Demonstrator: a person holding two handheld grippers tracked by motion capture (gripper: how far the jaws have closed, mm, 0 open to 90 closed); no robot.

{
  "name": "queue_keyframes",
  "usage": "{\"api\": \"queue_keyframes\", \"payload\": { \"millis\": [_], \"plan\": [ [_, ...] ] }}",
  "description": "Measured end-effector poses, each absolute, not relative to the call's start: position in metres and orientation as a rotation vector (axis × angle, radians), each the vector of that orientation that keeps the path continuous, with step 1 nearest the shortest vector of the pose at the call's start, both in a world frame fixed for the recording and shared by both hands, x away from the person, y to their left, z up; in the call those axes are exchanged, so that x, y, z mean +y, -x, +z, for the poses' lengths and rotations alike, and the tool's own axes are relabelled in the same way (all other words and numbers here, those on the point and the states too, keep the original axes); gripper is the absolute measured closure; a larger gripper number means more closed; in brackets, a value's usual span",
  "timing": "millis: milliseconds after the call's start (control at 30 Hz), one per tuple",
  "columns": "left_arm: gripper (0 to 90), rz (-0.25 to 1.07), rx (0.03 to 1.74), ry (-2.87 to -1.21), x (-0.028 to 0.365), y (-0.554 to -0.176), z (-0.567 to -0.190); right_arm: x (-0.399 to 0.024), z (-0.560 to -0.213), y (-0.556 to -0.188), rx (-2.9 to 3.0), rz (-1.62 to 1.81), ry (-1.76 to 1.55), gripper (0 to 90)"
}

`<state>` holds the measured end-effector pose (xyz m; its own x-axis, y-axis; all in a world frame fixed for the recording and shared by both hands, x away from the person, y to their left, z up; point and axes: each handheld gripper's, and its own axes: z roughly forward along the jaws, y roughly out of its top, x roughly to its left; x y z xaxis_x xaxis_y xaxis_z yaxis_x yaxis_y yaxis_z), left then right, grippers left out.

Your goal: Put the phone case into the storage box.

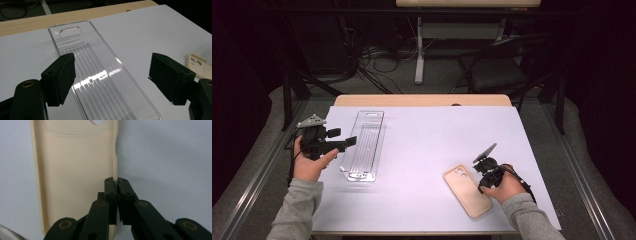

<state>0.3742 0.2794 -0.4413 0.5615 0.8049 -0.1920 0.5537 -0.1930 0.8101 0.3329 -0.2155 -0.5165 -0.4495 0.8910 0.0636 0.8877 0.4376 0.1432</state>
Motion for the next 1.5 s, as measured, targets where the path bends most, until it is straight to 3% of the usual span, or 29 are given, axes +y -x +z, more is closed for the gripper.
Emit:
{"api": "queue_keyframes", "payload": {
  "millis": [800,1500],
  "plan": [
    [21.4,0.342,1.106,-1.87,0.28,-0.373,-0.441,-0.228,-0.506,-0.317,2.498,0.487,-1.681,87.4],
    [21.3,0.358,1.095,-1.857,0.278,-0.371,-0.438,-0.206,-0.483,-0.313,2.397,0.811,-1.606,87.4]
  ]
}}
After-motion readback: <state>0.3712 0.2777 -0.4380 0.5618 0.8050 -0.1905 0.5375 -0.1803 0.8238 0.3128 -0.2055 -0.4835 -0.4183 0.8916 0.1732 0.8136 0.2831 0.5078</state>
